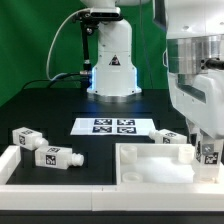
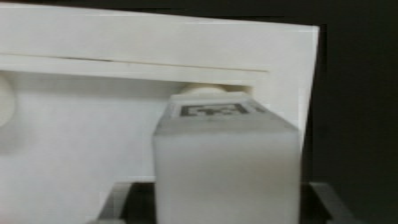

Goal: Assemble one leg

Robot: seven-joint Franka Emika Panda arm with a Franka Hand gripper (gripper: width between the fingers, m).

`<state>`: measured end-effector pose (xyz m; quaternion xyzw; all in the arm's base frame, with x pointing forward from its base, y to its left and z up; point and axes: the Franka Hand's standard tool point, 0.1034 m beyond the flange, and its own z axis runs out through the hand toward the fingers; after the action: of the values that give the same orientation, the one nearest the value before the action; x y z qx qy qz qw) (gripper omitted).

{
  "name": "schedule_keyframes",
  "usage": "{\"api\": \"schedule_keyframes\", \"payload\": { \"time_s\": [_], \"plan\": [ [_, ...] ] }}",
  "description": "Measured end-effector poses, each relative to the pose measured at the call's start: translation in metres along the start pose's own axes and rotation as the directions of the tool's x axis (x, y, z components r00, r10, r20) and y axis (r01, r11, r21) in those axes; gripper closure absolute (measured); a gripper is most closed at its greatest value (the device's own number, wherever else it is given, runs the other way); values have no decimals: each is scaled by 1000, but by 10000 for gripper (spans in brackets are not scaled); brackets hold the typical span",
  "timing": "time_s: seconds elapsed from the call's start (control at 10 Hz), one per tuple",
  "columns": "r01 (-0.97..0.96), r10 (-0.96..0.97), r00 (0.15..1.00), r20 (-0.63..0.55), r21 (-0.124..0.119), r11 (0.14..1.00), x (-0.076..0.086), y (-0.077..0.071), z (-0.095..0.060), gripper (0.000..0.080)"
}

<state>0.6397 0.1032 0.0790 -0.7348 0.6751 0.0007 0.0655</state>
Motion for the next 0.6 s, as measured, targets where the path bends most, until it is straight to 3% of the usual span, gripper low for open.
{"api": "schedule_keyframes", "payload": {
  "time_s": [0.1, 0.2, 0.3, 0.6],
  "plan": [
    [163, -163, 987, -4, -15, 987, -2, 0, -1, 369],
    [372, -372, 928, -1, -12, 928, -3, -3, -2, 225],
    [533, -533, 846, 3, -11, 846, -5, -2, -1, 173],
    [722, -722, 692, 9, -10, 692, -6, -2, -1, 156]
  ]
}}
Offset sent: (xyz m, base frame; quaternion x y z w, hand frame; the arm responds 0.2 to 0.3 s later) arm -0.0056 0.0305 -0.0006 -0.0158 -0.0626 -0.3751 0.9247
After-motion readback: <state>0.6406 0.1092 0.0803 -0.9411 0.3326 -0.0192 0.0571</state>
